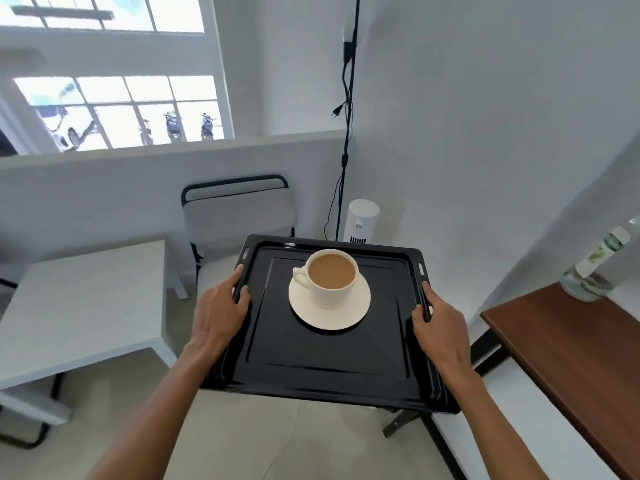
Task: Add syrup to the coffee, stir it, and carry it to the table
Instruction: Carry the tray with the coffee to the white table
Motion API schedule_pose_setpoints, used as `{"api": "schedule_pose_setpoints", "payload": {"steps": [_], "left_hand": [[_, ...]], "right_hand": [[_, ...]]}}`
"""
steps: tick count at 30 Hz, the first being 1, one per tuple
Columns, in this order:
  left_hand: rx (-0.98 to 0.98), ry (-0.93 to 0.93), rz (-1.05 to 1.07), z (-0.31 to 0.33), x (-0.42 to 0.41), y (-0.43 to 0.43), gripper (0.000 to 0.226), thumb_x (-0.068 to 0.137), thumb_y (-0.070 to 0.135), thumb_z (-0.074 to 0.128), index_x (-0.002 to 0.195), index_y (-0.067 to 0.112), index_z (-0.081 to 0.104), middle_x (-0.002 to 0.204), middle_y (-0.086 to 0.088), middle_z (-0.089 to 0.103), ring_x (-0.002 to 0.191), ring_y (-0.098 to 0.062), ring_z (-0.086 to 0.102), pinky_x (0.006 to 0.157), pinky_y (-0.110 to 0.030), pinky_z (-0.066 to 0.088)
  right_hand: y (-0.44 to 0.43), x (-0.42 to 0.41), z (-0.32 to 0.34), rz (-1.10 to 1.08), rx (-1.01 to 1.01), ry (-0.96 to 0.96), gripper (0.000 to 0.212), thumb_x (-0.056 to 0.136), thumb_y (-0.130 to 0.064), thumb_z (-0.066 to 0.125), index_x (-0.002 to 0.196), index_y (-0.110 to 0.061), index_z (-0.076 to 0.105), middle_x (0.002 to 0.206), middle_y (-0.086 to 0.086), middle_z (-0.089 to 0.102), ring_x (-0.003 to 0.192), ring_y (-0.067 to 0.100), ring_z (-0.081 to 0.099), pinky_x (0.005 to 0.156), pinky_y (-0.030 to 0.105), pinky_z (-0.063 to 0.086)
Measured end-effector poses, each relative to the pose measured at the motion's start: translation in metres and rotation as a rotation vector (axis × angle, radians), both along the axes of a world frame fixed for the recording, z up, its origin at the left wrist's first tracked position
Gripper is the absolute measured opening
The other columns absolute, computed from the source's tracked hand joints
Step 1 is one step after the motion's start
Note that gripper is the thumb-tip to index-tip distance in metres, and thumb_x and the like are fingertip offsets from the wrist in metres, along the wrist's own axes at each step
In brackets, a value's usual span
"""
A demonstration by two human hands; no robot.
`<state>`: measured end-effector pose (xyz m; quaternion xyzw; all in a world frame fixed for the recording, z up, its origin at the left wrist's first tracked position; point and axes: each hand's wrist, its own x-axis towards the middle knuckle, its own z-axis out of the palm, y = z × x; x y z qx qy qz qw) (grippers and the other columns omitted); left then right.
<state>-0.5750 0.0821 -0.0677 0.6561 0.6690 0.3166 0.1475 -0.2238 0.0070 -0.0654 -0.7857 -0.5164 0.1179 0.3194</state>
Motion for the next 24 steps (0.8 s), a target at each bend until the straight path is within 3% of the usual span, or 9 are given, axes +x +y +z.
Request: {"api": "schedule_pose_setpoints", "payload": {"steps": [3, 6, 8, 14, 17, 20, 24], "left_hand": [[-0.005, 0.004, 0.054, 0.001, -0.034, 0.010, 0.049, 0.101, 0.019, 0.059, 0.149, 0.015, 0.051, 0.055, -0.009, 0.062, 0.044, -0.017, 0.053, 0.043, -0.020, 0.035], [0.007, 0.012, 0.106, 0.001, -0.067, 0.019, 0.048, 0.101, 0.019, 0.059, 0.148, 0.014, 0.053, 0.054, -0.009, 0.064, 0.041, -0.012, 0.050, 0.035, -0.012, 0.031], [0.013, 0.015, 0.154, 0.000, -0.086, 0.024, 0.047, 0.100, 0.019, 0.060, 0.146, 0.015, 0.055, 0.053, -0.003, 0.061, 0.042, -0.008, 0.049, 0.042, -0.010, 0.028], [-0.016, -0.018, 0.314, -0.013, -0.147, 0.034, 0.047, 0.099, 0.023, 0.059, 0.146, 0.019, 0.056, 0.059, -0.011, 0.065, 0.055, -0.025, 0.058, 0.059, -0.032, 0.042], [-0.029, -0.024, 0.375, -0.017, -0.175, 0.038, 0.048, 0.099, 0.024, 0.058, 0.146, 0.018, 0.056, 0.059, -0.012, 0.065, 0.056, -0.027, 0.058, 0.061, -0.035, 0.047], [-0.033, -0.036, 0.435, -0.021, -0.201, 0.039, 0.048, 0.099, 0.024, 0.059, 0.146, 0.018, 0.056, 0.056, -0.009, 0.061, 0.054, -0.024, 0.055, 0.062, -0.036, 0.048], [-0.036, -0.043, 0.504, -0.029, -0.238, 0.045, 0.048, 0.099, 0.024, 0.059, 0.146, 0.017, 0.057, 0.053, -0.003, 0.058, 0.051, -0.021, 0.054, 0.061, -0.034, 0.044]], "right_hand": [[0.031, -0.030, -0.002, 0.060, 0.021, -0.002, 0.055, 0.099, -0.015, 0.053, 0.153, -0.021, 0.047, 0.087, 0.007, 0.077, 0.058, 0.017, 0.064, 0.061, 0.036, 0.058], [0.059, -0.061, -0.005, 0.117, 0.021, 0.023, 0.055, 0.099, -0.014, 0.053, 0.153, -0.021, 0.045, 0.084, 0.008, 0.076, 0.056, 0.021, 0.064, 0.061, 0.042, 0.061], [0.078, -0.080, -0.005, 0.160, 0.016, 0.024, 0.055, 0.099, -0.015, 0.052, 0.154, -0.021, 0.044, 0.090, 0.012, 0.077, 0.062, 0.024, 0.067, 0.067, 0.046, 0.062], [0.132, -0.139, -0.008, 0.301, 0.045, 0.011, 0.055, 0.099, -0.014, 0.054, 0.153, -0.013, 0.046, 0.126, 0.017, 0.072, 0.099, 0.033, 0.071, 0.092, 0.049, 0.059], [0.155, -0.168, -0.011, 0.353, 0.040, 0.002, 0.054, 0.099, -0.013, 0.055, 0.152, -0.010, 0.047, 0.106, 0.019, 0.076, 0.083, 0.028, 0.070, 0.084, 0.045, 0.061], [0.176, -0.198, -0.013, 0.412, 0.027, -0.004, 0.054, 0.099, -0.012, 0.056, 0.151, -0.010, 0.047, 0.069, 0.014, 0.072, 0.051, 0.019, 0.059, 0.058, 0.029, 0.055], [0.209, -0.239, -0.020, 0.491, 0.018, -0.025, 0.054, 0.099, -0.012, 0.057, 0.151, -0.010, 0.047, 0.061, 0.004, 0.067, 0.039, 0.010, 0.048, 0.046, 0.020, 0.046]]}}
